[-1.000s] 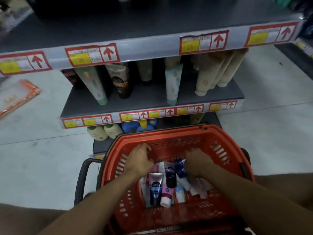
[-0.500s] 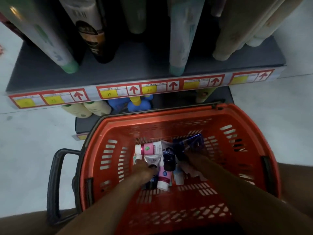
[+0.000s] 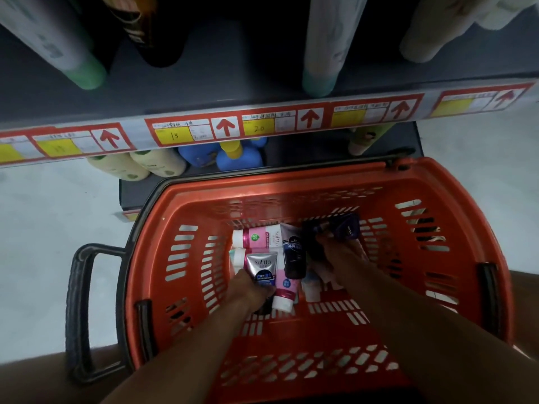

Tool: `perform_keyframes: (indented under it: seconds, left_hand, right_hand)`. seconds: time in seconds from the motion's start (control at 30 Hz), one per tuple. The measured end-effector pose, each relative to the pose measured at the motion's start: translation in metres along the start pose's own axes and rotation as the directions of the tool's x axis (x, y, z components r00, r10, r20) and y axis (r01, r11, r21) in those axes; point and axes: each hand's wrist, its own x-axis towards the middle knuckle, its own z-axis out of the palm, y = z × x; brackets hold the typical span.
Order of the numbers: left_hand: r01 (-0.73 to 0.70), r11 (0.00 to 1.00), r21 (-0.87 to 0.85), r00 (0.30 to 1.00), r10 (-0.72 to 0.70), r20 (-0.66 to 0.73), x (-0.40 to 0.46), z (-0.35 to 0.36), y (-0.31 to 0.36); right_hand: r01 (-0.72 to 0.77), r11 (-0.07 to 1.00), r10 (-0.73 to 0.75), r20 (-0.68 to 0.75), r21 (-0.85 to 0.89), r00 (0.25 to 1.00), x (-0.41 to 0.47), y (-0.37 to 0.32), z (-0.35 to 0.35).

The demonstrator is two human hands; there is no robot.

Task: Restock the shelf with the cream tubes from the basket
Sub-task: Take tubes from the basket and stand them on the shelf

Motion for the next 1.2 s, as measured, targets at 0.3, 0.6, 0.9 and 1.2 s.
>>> perform_keyframes:
  seconds: [0.3, 0.6, 0.9, 1.2]
  left_hand:
    - [-0.039, 0.999, -0.019, 0.999, 0.04, 0.02, -0.019, -0.015, 0.012]
    - [-0.108, 0.965, -0.238, 0.994, 0.106, -0.022, -0.062, -0.029, 0.017]
    - [-0.287, 0.933, -0.217, 0.957, 0.267, -0.117, -0.107, -0.054, 0.026]
    - [-0.587, 0.793, -0.161, 0.794, 0.525, -0.306, -0.18, -0.092, 0.044]
  right_hand:
    - [-0.043, 0.995, 0.045, 0.014, -0.093, 0.999, 0.02, 0.015, -0.028]
    - [0.24, 0.843, -0.264, 0.018, -0.482, 0.964, -0.023, 0.003, -0.047]
    - [0.436, 0.593, -0.502, 0.113, -0.677, 0.858, -0.078, -0.003, -0.069]
    - [0.528, 0.505, -0.621, 0.137, -0.683, 0.772, -0.14, -0.024, -0.073]
